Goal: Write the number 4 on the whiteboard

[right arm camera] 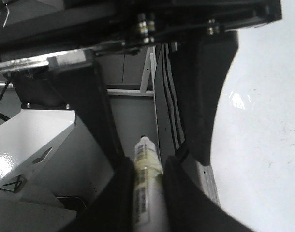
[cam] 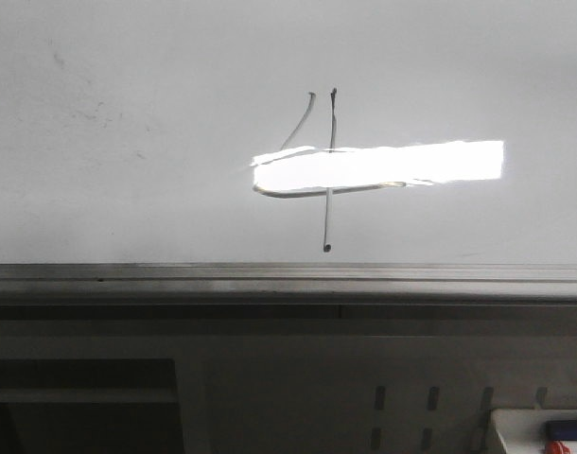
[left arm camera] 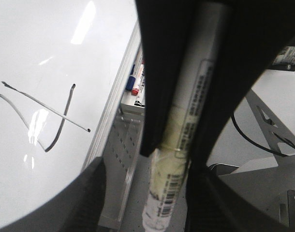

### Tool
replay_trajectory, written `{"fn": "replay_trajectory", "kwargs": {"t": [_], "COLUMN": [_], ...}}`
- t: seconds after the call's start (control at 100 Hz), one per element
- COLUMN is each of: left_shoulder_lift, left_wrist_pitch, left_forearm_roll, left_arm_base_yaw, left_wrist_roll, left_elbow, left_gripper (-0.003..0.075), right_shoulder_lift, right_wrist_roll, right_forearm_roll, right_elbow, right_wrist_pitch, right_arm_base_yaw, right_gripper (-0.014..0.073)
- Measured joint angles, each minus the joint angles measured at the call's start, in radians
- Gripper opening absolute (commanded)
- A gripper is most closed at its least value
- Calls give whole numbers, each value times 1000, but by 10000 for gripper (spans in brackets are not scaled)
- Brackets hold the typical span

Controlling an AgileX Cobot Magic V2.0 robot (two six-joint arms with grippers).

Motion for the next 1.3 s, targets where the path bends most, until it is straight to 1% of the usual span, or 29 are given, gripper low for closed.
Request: {"fn": "replay_trajectory", "kwargs": {"t": [0.05, 0.13, 0.18, 0.39, 0.53, 0.61, 0.65, 0.7, 0.73, 0.75, 0.8, 0.87, 0.92, 0.95, 1.05, 1.09, 1.11, 1.12, 1.19, 1.23, 1.24, 1.26, 1.27, 1.28, 1.3], "left_shoulder_lift": [4, 16, 22, 33, 33, 33, 33, 33, 33, 33, 33, 33, 33, 35, 37, 37, 37, 37, 37, 37, 37, 37, 37, 37, 37], "left_wrist_pitch": [0, 6, 9, 38, 50, 54, 56, 58, 58, 58, 58, 57, 53, 53, 53, 53, 52, 52, 26, -8, -15, -40, -50, -69, -100], "left_forearm_roll": [-5, -16, -21, -36, -36, -36, -36, -36, -36, -36, -36, -41, -41, -41, -41, -41, -41, -41, -41, -44, -45, -45, -45, -45, -45], "left_arm_base_yaw": [0, 0, 0, 0, -2, -4, -4, -4, -4, -4, -4, -4, -4, -4, -4, -4, -4, -4, -4, -2, 0, 0, 0, 0, 0], "left_wrist_roll": [0, 0, 0, 3, 19, 31, 33, 34, 34, 34, 31, 13, 9, 6, 3, 2, -1, -3, -29, -52, -63, -81, -87, -93, -110], "left_elbow": [0, 0, 0, 0, 0, -1, -1, -1, -1, -1, -4, -4, -4, -4, -4, -4, -4, -4, 1, 11, 16, 22, 29, 33, 46], "left_gripper": [249, 176, 149, 59, -21, -20, -20, -20, -20, -20, -20, -20, -20, -20, -20, -20, -20, -20, -20, -20, -20, -20, -20, -20, -20], "right_shoulder_lift": [0, 0, 0, 0, 0, 0, 0, 0, 0, 0, 0, -2, -13, -17, -39, -52, -59, -61, -87, -106, -109, -119, -126, -129, -139], "right_wrist_roll": [0, 0, 0, -2, -2, -2, -2, -2, -2, -2, -2, -2, -2, -2, -2, -2, -2, -2, -2, 7, 12, 20, 23, 28, 34], "right_forearm_roll": [0, -7, -16, -37, -37, -35, -33, -33, -33, -31, -31, -24, -17, -13, -8, -7, -7, -7, -4, -4, -4, -2, -2, -2, -2], "right_elbow": [0, 0, 0, 0, 1, 2, 2, 2, 3, 3, 5, 5, 5, 5, 5, 5, 5, 5, 5, 5, 5, 5, 5, 5, 5], "right_wrist_pitch": [0, -3, -5, -7, -2, 0, 0, -2, -6, -9, -25, -72, -112, -133, -188, -197, -201, -203, -207, -207, -207, -208, -208, -208, -208], "right_arm_base_yaw": [0, 4, 9, 28, 32, 34, 34, 34, 34, 34, 34, 34, 38, 38, 38, 31, 29, 26, 8, -6, -9, -18, -21, -27, -37], "right_gripper": [-64, -64, -64, -64, -64, -55, -20, 57, 134, 167, 305, 441, 493, 502, 478, 446, 413, 413, 283, 179, 142, 104, 65, 46, -30]}}
